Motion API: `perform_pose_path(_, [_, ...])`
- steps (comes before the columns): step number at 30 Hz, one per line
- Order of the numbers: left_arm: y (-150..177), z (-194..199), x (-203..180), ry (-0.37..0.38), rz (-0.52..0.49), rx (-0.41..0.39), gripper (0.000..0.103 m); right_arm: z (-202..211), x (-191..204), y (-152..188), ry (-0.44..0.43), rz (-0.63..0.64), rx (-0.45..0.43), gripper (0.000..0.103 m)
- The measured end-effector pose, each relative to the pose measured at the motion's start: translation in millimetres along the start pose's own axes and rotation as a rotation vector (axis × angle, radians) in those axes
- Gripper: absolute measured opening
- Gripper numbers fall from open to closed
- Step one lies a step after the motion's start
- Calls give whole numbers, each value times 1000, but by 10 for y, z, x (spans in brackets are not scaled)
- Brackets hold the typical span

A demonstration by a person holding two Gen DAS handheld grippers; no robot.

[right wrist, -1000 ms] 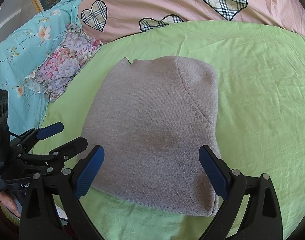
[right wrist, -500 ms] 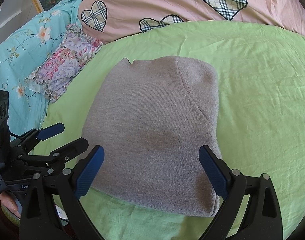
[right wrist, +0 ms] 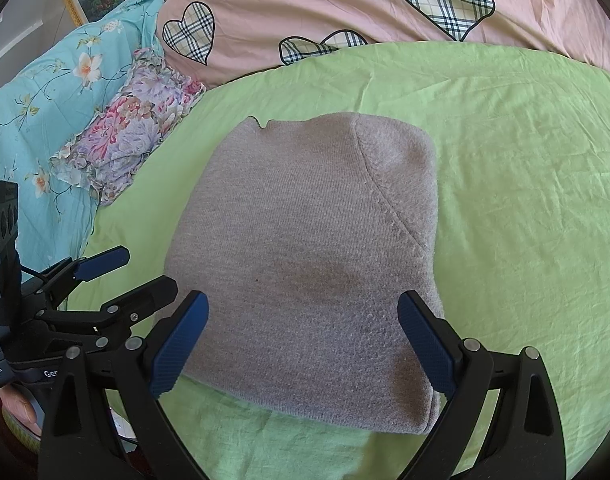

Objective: Fold small clothes

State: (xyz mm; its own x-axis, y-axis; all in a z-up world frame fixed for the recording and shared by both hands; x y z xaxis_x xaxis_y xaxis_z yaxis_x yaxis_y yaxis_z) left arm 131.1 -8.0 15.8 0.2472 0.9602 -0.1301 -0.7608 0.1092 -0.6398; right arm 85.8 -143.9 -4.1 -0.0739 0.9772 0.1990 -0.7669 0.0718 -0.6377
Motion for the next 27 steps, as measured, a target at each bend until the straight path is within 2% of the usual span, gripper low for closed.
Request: perform_pose_path(27, [-14,-30,2,3,-8,2,91,-19,-6,-51,-3,0,-7,96])
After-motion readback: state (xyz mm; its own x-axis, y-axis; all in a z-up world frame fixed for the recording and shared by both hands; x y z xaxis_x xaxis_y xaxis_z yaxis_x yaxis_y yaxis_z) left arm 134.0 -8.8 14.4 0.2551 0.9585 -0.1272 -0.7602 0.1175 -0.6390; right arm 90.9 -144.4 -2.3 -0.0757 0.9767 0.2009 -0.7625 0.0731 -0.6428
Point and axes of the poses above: each gripper's, at about its wrist camera, not at the fingertips, and z roughly against the way its jaws point, x to its left, y to its underside, the point moved 2 cm from there along -z, roughly the way its jaws point, and after that the axes turned 10 degrees about y, right-handed, at the moved point
